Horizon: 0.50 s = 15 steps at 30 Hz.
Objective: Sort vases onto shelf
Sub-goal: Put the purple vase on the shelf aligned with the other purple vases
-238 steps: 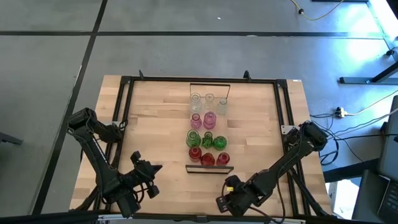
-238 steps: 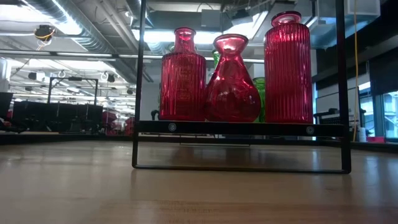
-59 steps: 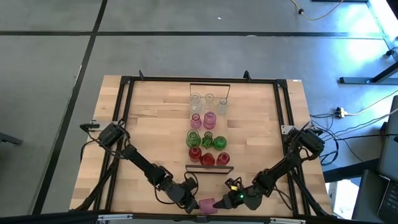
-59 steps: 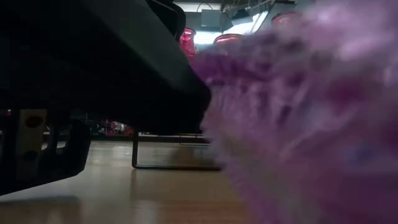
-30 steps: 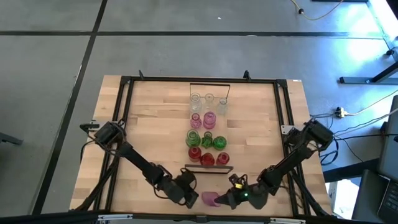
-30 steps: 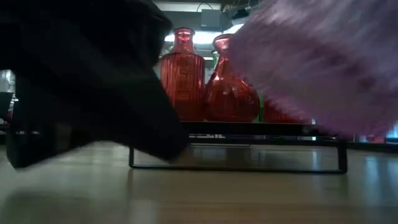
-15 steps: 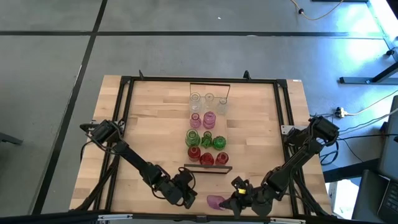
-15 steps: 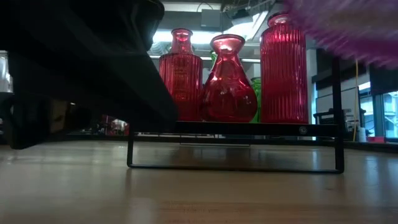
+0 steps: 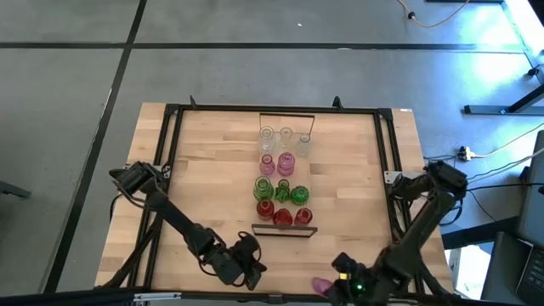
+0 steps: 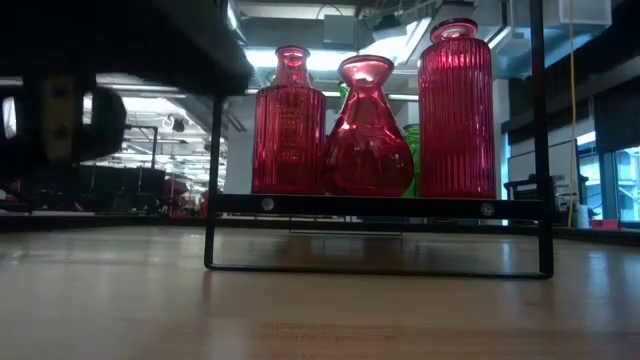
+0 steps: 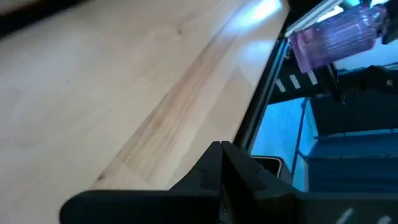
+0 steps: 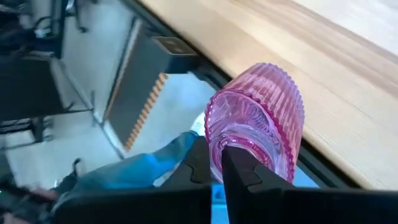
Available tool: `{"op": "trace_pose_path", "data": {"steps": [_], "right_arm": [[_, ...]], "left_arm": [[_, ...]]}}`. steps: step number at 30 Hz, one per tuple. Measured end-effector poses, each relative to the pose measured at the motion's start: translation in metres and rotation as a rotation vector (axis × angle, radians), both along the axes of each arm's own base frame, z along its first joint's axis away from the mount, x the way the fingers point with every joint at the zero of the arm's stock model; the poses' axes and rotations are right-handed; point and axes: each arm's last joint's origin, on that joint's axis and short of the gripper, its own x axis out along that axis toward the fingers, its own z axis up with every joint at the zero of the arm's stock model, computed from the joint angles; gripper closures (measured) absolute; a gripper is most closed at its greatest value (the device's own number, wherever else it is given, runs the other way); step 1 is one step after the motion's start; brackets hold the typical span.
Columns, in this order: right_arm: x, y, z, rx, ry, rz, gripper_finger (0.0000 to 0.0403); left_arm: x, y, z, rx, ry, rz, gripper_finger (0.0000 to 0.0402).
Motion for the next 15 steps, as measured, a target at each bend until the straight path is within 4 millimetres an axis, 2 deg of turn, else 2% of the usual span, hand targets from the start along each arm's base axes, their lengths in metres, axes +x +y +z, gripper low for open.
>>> {"op": "trace_pose_path", "data": {"steps": [3,7,11,15], "right_arm": [[-0.011,0.002,0.006,-0.012,0.069,-0.044,0.0403],[-0.026,-0.006,0.011,-0.056,0.151,-0.105,0.0403],[-0.036,-0.031,0.028,-0.136,0.154,-0.194,0.0403],[-0.040,-0.069,0.048,-0.242,0.173,-0.272,0.0403]], "left_arm": [[-0.006,-0.002,0.009,0.017,-0.012,0.011,0.0401],[-0.015,-0.006,0.021,0.023,-0.033,0.010,0.0401],[-0.026,-0.010,0.034,0.040,-0.050,0.010,0.0401],[-0.041,-0.009,0.047,0.085,-0.036,0.039,0.0401]]}}
